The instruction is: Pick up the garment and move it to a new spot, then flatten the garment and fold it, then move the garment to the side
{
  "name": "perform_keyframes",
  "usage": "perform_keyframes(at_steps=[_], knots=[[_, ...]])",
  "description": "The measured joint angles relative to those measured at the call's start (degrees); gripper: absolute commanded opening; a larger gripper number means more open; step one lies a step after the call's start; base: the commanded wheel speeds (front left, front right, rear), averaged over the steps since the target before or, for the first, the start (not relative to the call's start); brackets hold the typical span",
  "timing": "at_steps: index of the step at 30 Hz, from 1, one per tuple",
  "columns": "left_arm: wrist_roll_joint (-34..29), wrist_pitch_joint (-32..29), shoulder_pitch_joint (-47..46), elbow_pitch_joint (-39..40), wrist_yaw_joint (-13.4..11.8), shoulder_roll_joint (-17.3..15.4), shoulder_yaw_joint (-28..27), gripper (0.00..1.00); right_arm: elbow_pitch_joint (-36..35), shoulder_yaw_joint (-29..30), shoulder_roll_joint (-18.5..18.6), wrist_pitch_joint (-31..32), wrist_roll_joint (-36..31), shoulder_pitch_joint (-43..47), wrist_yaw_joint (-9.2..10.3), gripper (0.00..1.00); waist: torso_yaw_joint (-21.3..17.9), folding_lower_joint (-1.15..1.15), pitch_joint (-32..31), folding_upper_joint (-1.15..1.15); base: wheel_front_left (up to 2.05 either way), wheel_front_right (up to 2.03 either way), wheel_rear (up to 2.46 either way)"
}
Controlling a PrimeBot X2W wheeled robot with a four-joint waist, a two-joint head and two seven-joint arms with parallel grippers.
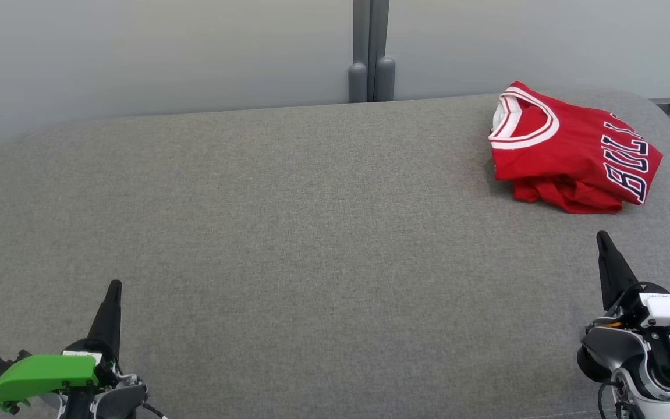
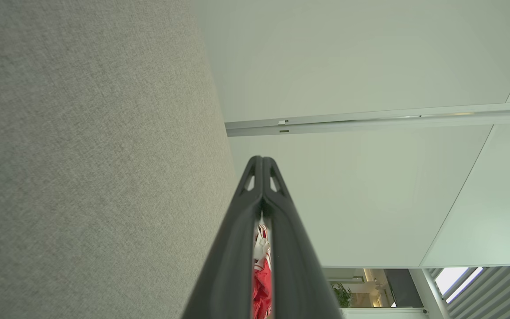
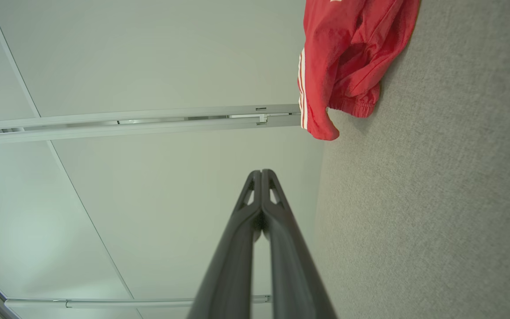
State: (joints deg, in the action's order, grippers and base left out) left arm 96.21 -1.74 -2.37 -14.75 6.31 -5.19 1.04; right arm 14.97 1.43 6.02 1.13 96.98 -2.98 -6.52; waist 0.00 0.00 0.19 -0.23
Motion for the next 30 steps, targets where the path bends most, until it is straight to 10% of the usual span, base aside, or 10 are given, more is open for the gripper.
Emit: perform_keyframes(at_steps=[30], knots=[[0.0,-0.3,0.0,-0.9,0.5,0.0,-0.3,0.0,0.5,0.1,0.0,0.0,0.0,0.0,-0.02,0.0,0.0,0.0,0.0,0.0,0.0,0.0,0.0]])
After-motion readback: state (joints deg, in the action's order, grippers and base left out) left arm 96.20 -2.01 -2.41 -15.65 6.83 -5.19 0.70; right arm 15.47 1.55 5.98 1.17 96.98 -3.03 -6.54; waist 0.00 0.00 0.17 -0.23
